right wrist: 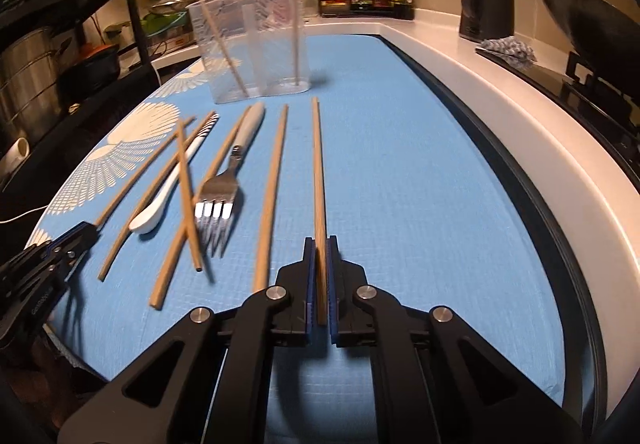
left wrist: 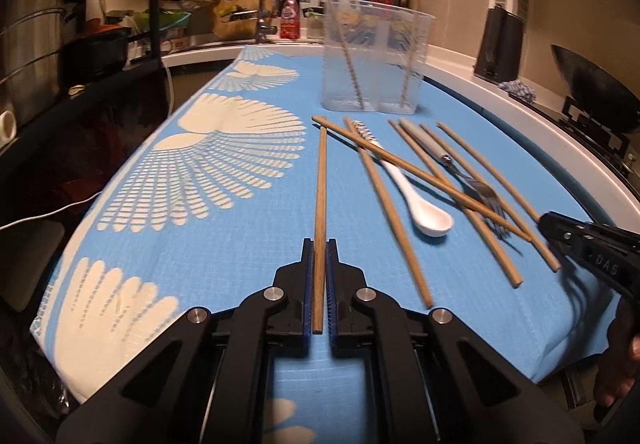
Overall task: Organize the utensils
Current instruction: 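Return to the utensils and grasp a chopstick with the left tool while the right tool grasps another, then lift the held chopsticks off the cloth with both tools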
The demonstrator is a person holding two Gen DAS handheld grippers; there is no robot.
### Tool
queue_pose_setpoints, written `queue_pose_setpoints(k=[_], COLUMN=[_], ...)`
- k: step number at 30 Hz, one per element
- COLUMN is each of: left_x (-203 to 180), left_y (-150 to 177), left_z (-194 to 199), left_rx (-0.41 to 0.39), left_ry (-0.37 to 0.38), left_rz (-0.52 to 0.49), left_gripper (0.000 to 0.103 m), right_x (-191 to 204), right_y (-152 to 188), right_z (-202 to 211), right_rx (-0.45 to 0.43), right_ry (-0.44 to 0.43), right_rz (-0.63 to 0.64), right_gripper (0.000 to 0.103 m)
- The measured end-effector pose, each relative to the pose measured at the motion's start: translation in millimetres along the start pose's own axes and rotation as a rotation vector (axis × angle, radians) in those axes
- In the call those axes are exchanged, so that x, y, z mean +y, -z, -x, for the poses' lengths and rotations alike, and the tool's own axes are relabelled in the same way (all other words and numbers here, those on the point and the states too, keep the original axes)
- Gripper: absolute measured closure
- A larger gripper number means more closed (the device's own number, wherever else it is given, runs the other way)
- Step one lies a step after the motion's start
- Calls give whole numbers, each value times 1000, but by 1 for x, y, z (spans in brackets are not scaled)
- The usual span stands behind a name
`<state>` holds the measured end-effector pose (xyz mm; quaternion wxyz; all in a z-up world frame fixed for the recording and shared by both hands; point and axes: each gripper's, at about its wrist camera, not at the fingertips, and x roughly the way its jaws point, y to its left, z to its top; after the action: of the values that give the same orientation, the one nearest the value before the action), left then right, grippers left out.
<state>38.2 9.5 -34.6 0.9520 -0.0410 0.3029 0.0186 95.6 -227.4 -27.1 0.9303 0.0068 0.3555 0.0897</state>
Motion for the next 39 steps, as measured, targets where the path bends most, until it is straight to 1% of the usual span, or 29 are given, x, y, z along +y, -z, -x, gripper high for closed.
queue_pose_setpoints(k=[2, 4, 6, 14, 18, 24, 26, 39], left_x=[6, 8, 9, 5, 4, 10, 11, 10], left_y=[1, 2, 2, 7, 9, 10, 10, 11], left_z=[1, 2, 2, 0, 1, 3, 3, 4], left_rx=[-7, -14, -19, -73, -90, -90, -91, -99], left_ry=[-13, -4, 8, 17, 15, 29, 16, 16], left_rz=[13, 12, 18, -19, -30, -9, -5, -22], left_gripper=[97, 97, 97, 96, 96, 97, 97, 97], right_x=[-1, 0, 2, 4, 4, 0, -1, 2], right_y=[1, 1, 3, 5, 6, 8, 9, 9], right_z=[1, 1, 2, 3, 3, 5, 6, 4], right_rx=[-1, -4, -12, -23, -31, -38, -43, -56], right_ry=[-1, -14, -28, -29, -23, -21, -21, -17], right_rz=[3, 7, 12, 10, 12, -7, -5, 5], right_gripper=[97, 97, 94, 94, 97, 97, 97, 96])
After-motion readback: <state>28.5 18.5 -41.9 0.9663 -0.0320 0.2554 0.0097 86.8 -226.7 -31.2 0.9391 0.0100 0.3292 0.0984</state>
